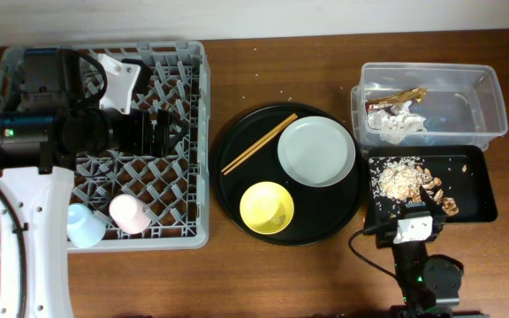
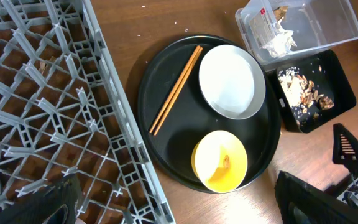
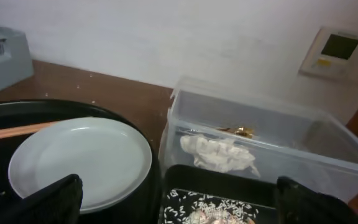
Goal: Sort waste into correct bins and load items into the dishwasher rack
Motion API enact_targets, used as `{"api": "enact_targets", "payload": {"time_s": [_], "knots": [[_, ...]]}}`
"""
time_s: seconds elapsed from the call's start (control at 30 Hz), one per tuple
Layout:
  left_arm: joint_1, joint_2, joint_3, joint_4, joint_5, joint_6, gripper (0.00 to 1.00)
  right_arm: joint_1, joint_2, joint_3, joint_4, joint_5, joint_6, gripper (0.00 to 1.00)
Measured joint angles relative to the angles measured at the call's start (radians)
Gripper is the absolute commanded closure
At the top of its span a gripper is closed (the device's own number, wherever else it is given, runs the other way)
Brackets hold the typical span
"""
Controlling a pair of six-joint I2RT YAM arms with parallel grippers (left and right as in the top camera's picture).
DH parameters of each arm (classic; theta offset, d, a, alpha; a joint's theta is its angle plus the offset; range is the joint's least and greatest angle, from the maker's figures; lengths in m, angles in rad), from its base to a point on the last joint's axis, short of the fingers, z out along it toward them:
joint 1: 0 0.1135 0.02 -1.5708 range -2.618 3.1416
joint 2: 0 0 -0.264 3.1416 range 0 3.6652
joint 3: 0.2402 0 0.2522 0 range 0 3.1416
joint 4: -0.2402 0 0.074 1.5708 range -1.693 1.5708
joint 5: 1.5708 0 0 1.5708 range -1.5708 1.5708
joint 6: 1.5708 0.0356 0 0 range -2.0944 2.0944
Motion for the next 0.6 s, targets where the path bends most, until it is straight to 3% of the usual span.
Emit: {"api": "enact_targets", "payload": {"time_s": [0.2,0.27,0.33,0.4,0.47,0.5,0.53,0.57,0.6], "knots": [[0.000,0.000,0.000,0.000,0.000,0.000,0.01,0.000,0.000,0.000,0.000,0.000,0.000,0.02],[0.000,0.000,0.000,-0.004,0.086,-0.003,0.01,0.000,0.000,0.000,0.000,0.000,0.000,0.02],[-0.017,0.003,-0.002,0.145,0.172,-0.011,0.01,0.000,-0.001,0.000,0.000,0.000,0.000,0.02],[-0.197,0.058,0.002,0.172,0.099,-0.014,0.01,0.000,0.000,0.000,-0.001,0.000,0.000,0.02],[-0.403,0.222,0.008,0.250,-0.072,-0.019,0.03,0.000,-0.001,0.000,-0.001,0.000,0.000,0.02],[-0.486,0.368,0.006,0.358,-0.256,-0.063,0.11,0.000,0.000,0.000,-0.001,0.000,0.000,0.01],[-0.496,0.429,-0.002,0.397,-0.332,-0.082,0.28,0.000,0.001,0.000,-0.002,0.000,0.000,0.02],[-0.489,0.494,-0.005,0.476,-0.407,-0.097,0.52,0.000,0.001,0.000,-0.002,0.000,0.000,0.02],[-0.483,0.550,-0.003,0.540,-0.454,-0.100,0.59,0.000,-0.001,0.000,0.001,0.000,0.000,0.02]]}}
